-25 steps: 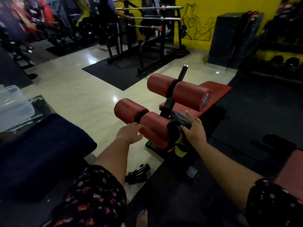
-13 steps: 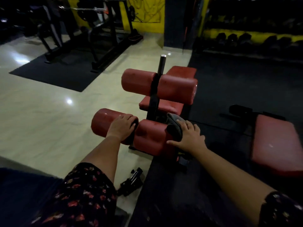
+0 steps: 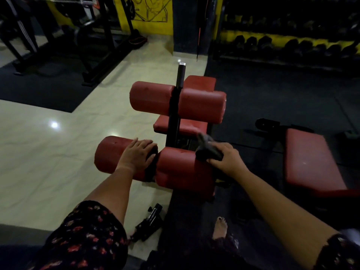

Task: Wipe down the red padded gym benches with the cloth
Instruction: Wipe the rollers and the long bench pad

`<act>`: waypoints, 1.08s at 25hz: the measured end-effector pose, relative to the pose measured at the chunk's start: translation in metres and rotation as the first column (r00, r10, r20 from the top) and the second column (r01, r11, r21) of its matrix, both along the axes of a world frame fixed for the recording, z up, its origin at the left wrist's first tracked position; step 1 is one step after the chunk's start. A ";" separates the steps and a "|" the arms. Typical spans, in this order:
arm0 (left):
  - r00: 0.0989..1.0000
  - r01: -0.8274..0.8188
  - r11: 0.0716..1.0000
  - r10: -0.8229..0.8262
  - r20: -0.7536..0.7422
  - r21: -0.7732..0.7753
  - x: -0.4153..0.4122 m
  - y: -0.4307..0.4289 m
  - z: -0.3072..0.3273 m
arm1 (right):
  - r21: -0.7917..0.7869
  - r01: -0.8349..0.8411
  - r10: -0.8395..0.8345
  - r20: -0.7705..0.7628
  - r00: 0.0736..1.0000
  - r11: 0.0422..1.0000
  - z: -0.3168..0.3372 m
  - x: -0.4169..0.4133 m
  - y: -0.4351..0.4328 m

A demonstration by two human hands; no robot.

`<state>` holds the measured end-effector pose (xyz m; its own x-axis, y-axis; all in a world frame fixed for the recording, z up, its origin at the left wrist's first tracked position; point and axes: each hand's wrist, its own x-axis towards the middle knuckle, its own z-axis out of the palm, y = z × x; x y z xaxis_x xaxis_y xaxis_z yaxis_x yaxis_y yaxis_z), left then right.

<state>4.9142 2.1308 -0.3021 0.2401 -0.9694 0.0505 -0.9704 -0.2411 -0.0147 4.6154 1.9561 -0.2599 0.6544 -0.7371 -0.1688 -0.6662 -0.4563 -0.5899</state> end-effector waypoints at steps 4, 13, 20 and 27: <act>0.999 0.027 0.999 -0.029 -0.047 -0.041 0.002 0.000 -0.009 | 0.117 -0.058 0.059 -0.003 0.998 0.991 0.011 0.014 -0.014; 0.993 0.080 0.980 -0.095 -0.076 -0.183 0.010 0.005 -0.023 | 0.148 -0.133 0.162 -0.211 0.964 0.980 0.004 0.015 -0.012; 0.993 0.065 0.988 -0.079 -0.093 -0.143 0.007 0.006 -0.018 | 0.151 0.063 -0.040 -0.148 0.988 0.987 0.008 0.028 -0.027; 0.994 0.047 0.990 -0.059 -0.090 -0.132 0.004 0.006 -0.015 | -0.415 -0.093 0.017 -0.181 0.983 0.905 -0.002 -0.011 0.058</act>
